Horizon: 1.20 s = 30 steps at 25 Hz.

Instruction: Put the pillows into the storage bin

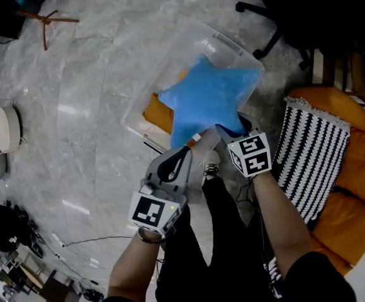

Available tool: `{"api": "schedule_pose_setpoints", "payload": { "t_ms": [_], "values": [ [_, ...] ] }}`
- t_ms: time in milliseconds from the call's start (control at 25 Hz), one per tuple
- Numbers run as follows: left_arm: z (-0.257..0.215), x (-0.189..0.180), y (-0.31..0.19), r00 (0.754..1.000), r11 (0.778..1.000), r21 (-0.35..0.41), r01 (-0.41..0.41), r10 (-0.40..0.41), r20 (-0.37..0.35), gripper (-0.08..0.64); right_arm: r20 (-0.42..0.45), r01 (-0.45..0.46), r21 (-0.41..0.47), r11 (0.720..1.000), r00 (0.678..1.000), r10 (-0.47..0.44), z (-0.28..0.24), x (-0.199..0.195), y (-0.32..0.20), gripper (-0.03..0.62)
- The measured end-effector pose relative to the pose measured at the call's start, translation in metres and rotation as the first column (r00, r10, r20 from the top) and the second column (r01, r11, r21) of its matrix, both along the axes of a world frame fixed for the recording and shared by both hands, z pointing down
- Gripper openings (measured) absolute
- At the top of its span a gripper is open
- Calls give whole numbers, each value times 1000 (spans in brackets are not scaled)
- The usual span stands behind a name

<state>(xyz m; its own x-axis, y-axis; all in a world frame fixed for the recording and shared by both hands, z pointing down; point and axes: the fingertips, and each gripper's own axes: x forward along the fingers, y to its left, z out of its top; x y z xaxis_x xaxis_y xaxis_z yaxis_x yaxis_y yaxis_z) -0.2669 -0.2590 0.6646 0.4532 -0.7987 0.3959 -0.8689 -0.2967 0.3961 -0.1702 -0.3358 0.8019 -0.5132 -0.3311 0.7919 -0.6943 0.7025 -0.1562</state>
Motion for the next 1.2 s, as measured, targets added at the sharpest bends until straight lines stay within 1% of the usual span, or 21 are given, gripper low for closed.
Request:
{"api": "schedule_pose_setpoints", "payload": {
  "t_ms": [120, 280, 320, 400, 480, 520, 600, 720, 840, 1040, 1120, 1200],
  "values": [
    [30, -5, 0, 1000, 999, -43, 3, -4, -15, 8, 1, -16, -22, 1000, 1000, 16, 31, -10, -9, 256],
    [57, -10, -2, 1000, 998, -65, 11, -13, -22, 8, -3, -9, -11, 1000, 1000, 9, 65, -20, -23, 271],
    [62, -11, -4, 1000, 997, -70, 13, -15, -22, 8, -9, -9, -3, 1000, 1000, 9, 73, -22, -28, 286],
    [70, -16, -10, 1000, 997, -78, 17, -18, -24, 8, -28, -18, 33, 999, 999, 19, 86, -26, -43, 352],
    [74, -23, -15, 999, 996, -83, 23, -25, -29, 8, -33, -20, 101, 995, 999, 24, 88, -34, -56, 343],
    [75, -27, -17, 999, 996, -84, 25, -27, -29, 8, -31, -13, 125, 992, 999, 17, 87, -38, -59, 366],
    [75, -31, -19, 1000, 997, -80, 19, -21, -23, 8, -12, -7, 128, 992, 1000, 8, 84, -45, -58, 400],
    [65, -33, -21, 1000, 997, -72, 0, -2, -25, 8, 27, -29, 99, 995, 999, 26, 75, -45, -51, 408],
    [49, -33, -19, 999, 997, -69, -29, 27, -19, 8, 67, -71, 85, 994, 996, 65, 55, -42, -46, 423],
    [15, -30, -16, 998, 997, -37, -69, 68, -9, 8, 118, -139, 117, 983, 985, 125, 3, -29, -41, 425],
    [-2, -28, -12, 997, 997, -19, -77, 77, -12, 8, 134, -152, 131, 980, 982, 135, -20, -26, -35, 426],
    [-19, -26, -4, 995, 995, -21, -100, 100, 1, 8, 146, -159, 150, 976, 980, 137, -47, -23, -26, 425]
  ]
}}
